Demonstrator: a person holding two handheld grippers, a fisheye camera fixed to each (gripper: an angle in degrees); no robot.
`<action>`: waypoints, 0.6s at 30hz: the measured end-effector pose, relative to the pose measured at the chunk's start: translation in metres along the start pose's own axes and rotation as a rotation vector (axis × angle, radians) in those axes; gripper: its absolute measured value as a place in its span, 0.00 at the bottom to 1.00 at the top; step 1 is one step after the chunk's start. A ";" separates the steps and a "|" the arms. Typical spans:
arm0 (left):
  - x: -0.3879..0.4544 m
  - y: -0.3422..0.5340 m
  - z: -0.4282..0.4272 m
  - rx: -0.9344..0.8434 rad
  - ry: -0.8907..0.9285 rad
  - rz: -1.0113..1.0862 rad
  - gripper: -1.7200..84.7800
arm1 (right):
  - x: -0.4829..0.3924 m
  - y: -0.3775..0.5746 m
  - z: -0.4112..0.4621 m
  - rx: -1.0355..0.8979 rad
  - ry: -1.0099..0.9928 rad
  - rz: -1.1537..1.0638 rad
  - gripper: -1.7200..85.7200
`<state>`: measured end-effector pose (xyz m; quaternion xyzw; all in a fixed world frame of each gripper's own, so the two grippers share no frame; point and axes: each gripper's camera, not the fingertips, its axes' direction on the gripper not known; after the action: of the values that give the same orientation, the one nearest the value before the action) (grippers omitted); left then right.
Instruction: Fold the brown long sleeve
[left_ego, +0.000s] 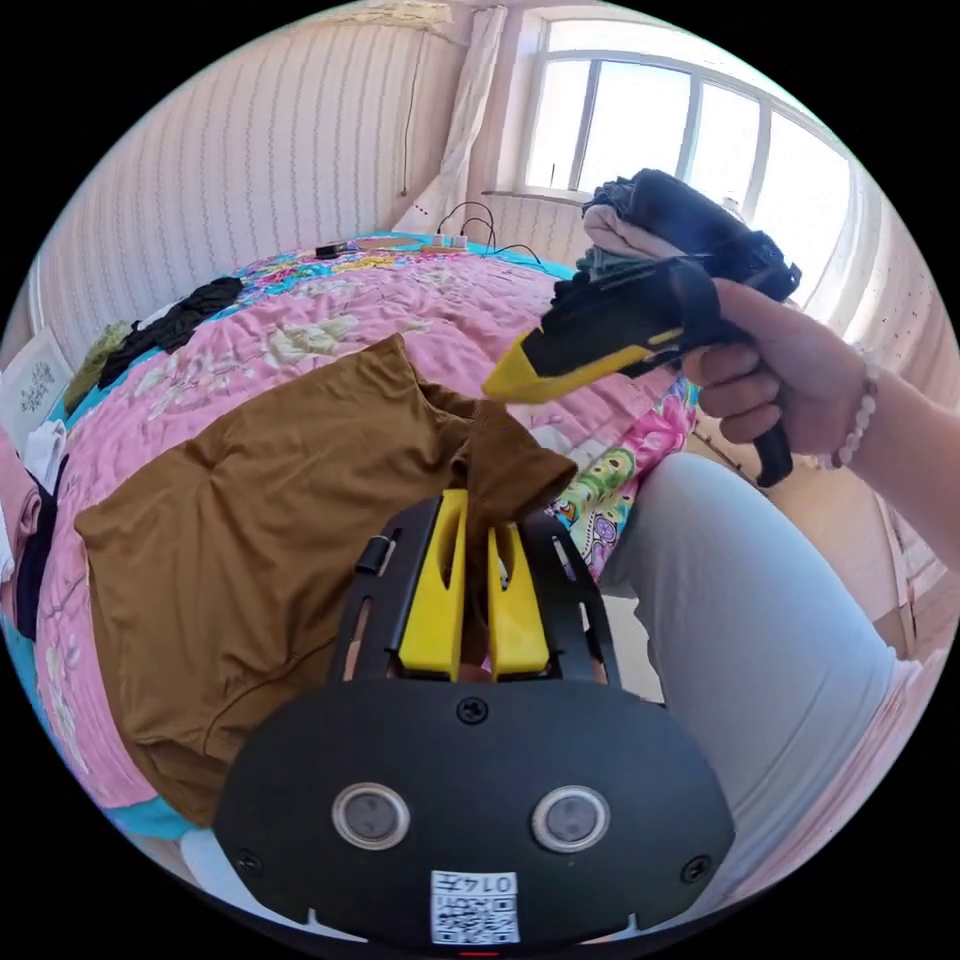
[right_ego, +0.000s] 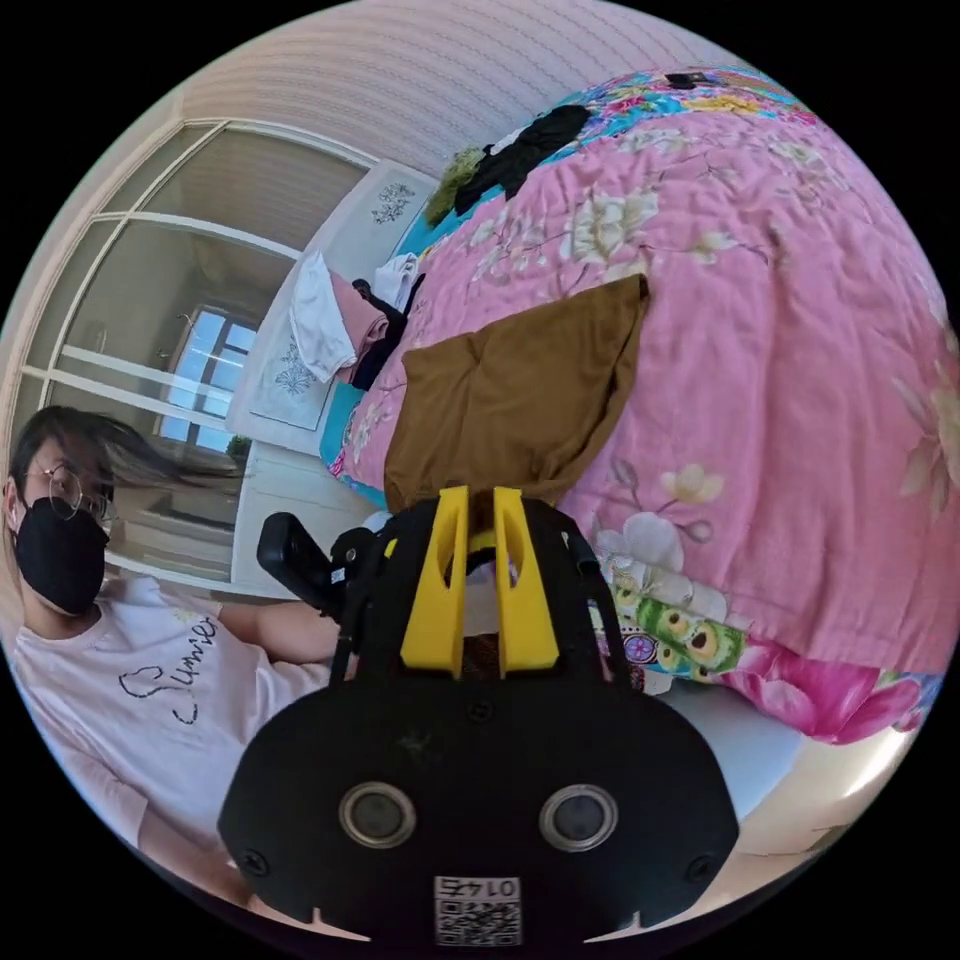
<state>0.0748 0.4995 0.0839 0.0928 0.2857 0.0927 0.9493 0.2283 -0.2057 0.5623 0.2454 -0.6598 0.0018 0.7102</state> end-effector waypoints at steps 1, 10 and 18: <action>-0.011 -0.003 0.001 -0.008 0.028 -0.029 0.03 | 0.010 -0.010 -0.009 0.074 0.043 -0.009 0.09; -0.048 -0.033 -0.017 0.025 0.002 -0.041 0.01 | 0.089 -0.109 0.028 0.264 0.182 0.174 0.12; -0.150 -0.033 -0.090 0.145 0.137 -0.329 0.01 | -0.002 -0.156 0.079 0.168 0.070 -0.032 0.04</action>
<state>-0.0950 0.4445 0.0813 0.1065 0.3670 -0.0786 0.9208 0.2048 -0.3699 0.5071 0.3143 -0.6279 0.0545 0.7099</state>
